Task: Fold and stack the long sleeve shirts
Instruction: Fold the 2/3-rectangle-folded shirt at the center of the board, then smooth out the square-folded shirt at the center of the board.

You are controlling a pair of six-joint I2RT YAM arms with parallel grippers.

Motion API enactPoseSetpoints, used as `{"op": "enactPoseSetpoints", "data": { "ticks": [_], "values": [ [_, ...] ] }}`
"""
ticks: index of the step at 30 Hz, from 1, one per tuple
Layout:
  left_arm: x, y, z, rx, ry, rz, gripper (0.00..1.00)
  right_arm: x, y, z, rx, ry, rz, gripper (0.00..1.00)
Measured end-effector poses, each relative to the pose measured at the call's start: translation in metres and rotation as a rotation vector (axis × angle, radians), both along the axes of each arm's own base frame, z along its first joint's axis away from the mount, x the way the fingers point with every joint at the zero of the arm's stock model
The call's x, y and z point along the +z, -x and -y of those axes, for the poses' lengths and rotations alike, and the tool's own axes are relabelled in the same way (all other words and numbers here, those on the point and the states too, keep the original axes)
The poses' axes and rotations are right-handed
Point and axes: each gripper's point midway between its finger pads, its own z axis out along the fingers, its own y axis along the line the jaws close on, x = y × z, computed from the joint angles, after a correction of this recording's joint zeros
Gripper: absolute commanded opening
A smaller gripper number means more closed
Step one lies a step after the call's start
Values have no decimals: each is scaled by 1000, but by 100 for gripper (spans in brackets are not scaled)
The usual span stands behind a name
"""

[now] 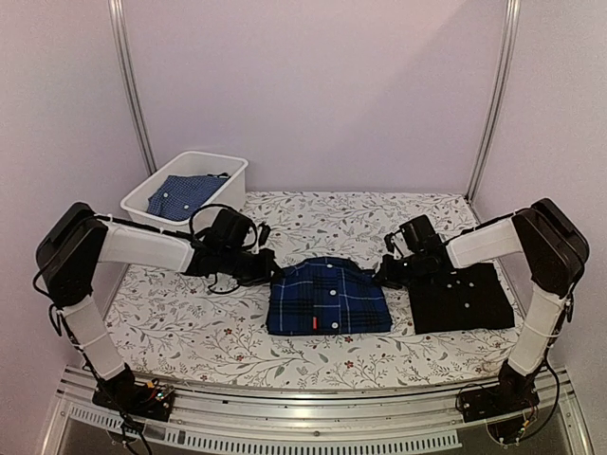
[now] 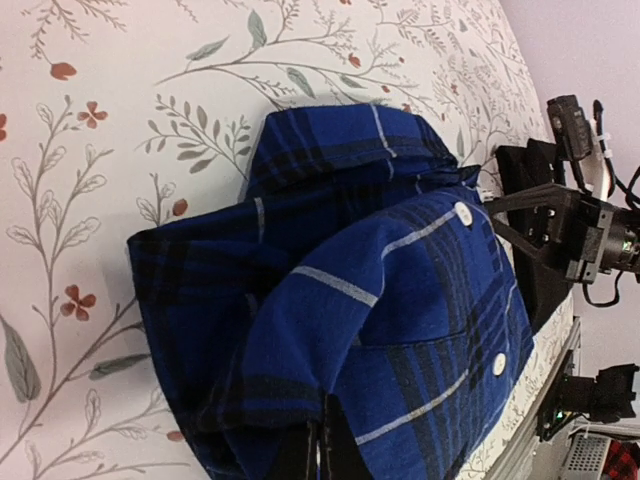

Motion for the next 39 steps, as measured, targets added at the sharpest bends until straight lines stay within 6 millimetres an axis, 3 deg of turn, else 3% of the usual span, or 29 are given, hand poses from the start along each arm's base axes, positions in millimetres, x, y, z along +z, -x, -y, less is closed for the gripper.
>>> {"op": "enactPoseSetpoints", "data": {
  "ticks": [2, 5, 12, 16, 19, 21, 25, 28, 33, 34, 36, 37, 39],
  "values": [
    [11, 7, 0, 1, 11, 14, 0, 5, 15, 6, -2, 12, -12, 0],
    [32, 2, -4, 26, 26, 58, 0, 22, 17, 13, -20, 13, 7, 0],
    [55, -12, -9, 39, 20, 99, 0, 68, -4, 22, -60, -29, 104, 0],
    [57, -51, -14, 55, 16, 117, 0, 81, -31, 21, -66, -49, 146, 0],
    [38, -93, -18, 71, 0, 117, 0, 77, -66, 19, -70, -68, 166, 0],
    [17, -118, -21, 72, -9, 99, 0, 64, -87, 19, -70, -76, 160, 0],
    [-15, -139, -20, 54, -27, 55, 0, 31, -107, 19, -67, -80, 111, 0],
    [-15, -142, -18, 38, -31, 52, 0, 25, -110, 21, -66, -81, 93, 0],
    [5, -145, -16, 32, -16, 86, 0, 38, -115, 23, -72, -87, 107, 5],
    [8, -145, -16, 31, -14, 91, 3, 42, -114, 23, -72, -87, 110, 11],
    [13, -145, -16, 30, -12, 100, 39, 52, -114, 23, -75, -93, 124, 32],
    [14, -146, -16, 30, -15, 104, 52, 59, -116, 25, -79, -90, 140, 43],
    [16, -150, -20, 39, -22, 108, 68, 71, -119, 30, -99, -93, 161, 59]
  ]
}}
